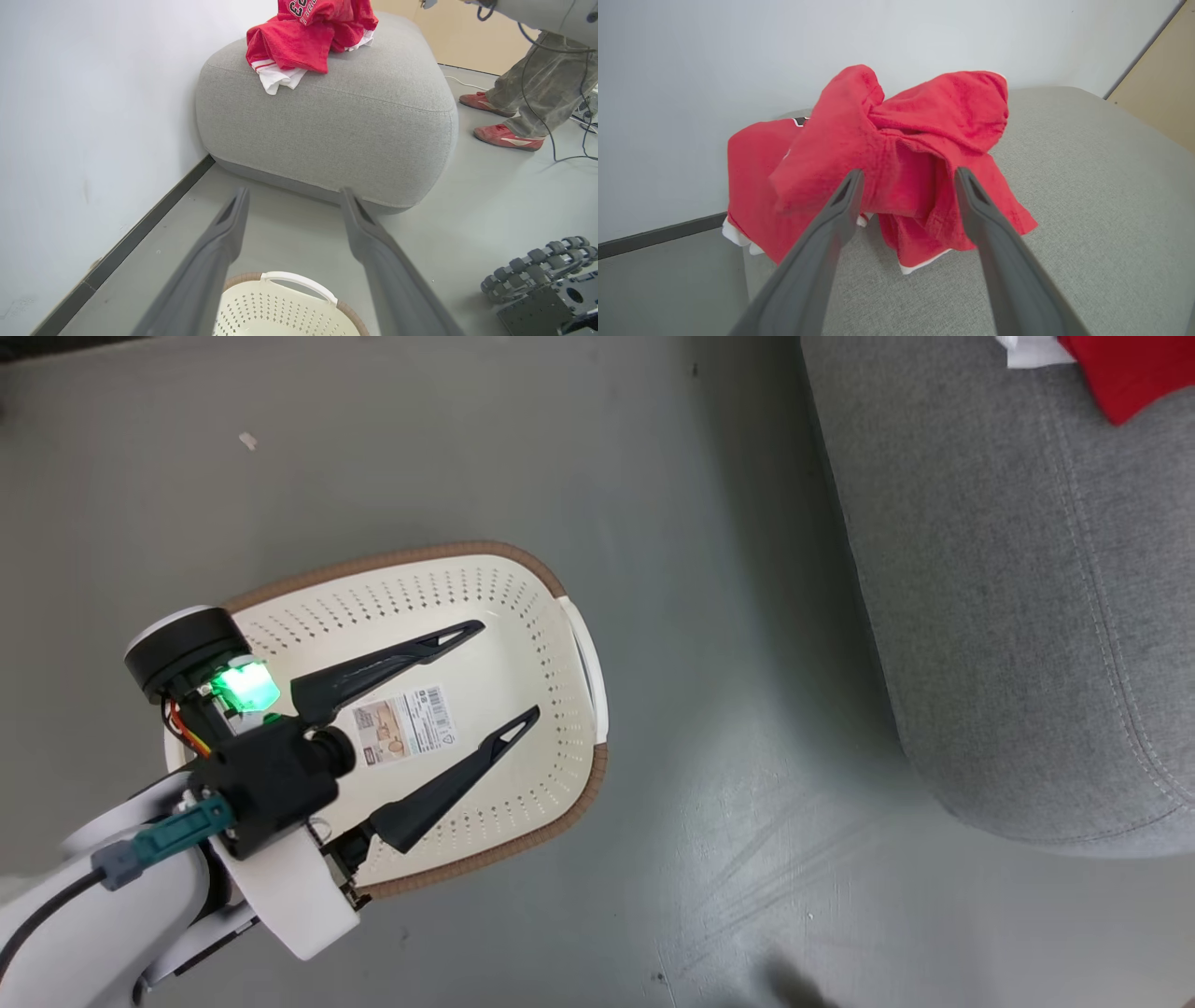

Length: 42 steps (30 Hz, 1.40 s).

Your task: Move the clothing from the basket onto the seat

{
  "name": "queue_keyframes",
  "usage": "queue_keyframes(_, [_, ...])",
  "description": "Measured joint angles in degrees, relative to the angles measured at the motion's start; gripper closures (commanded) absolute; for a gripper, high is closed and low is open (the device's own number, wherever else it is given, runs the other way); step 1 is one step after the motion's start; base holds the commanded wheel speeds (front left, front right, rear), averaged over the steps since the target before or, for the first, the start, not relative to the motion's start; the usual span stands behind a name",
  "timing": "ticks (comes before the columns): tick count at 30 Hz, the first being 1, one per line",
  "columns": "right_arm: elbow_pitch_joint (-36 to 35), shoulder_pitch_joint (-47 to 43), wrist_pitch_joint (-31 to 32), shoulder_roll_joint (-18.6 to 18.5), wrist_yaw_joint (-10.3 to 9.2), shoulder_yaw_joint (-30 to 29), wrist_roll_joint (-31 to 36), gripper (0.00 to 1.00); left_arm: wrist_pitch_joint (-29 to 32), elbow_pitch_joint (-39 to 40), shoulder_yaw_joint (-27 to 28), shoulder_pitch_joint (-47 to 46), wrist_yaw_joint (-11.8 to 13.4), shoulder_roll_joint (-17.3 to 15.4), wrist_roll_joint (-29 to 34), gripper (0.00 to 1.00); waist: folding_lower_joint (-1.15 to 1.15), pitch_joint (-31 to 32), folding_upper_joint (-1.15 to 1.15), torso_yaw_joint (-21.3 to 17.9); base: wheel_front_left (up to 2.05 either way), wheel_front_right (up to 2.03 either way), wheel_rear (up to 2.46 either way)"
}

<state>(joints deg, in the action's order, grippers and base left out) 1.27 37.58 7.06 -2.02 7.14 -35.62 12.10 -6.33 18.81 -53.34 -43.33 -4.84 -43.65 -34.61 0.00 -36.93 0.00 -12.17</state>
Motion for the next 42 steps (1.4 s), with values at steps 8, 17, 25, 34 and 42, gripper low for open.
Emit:
queue_keyframes(8, [-4.66, -3.51, 0.05, 0.08, 0.0, 10.23, -0.89, 0.0, -3.5, -1.77, 2.13, 2.35, 1.99, 1.89, -3.16, 0.0, 0.0, 3.79, 0.0, 1.54, 0.0, 0.0, 0.0])
queue_keyframes(17, [-2.55, -7.82, 1.19, -0.15, 0.0, 18.3, -6.5, 0.0, -6.46, -5.04, 5.75, 6.02, 5.48, 3.2, -7.0, 0.0, 0.0, 7.69, 0.0, 4.65, 0.0, 0.0, 0.0])
queue_keyframes(25, [-0.94, -8.21, -0.1, -0.43, -0.01, 23.71, -11.62, 0.0, -7.66, -8.16, 10.04, 9.82, 8.7, 4.08, -10.28, 0.0, 0.0, 11.22, 0.0, 7.75, 0.0, 0.0, 0.0])
queue_keyframes(34, [1.78, -12.06, -3.31, -0.62, -0.03, 31.43, -15.13, 0.0, -8.13, -11.37, 14.83, 14.73, 11.58, 6.3, -13.66, 0.0, 0.0, 15.53, 0.0, 11.0, 0.0, 0.0, 0.0])
queue_keyframes(42, [3.82, -15.45, -7.79, -0.71, -0.03, 36.54, -16.28, 0.0, -8.13, -13.59, 19.83, 19.39, 12.62, 9.5, -15.8, 0.0, 0.0, 19.52, 0.0, 13.42, 0.0, 0.0, 0.0])
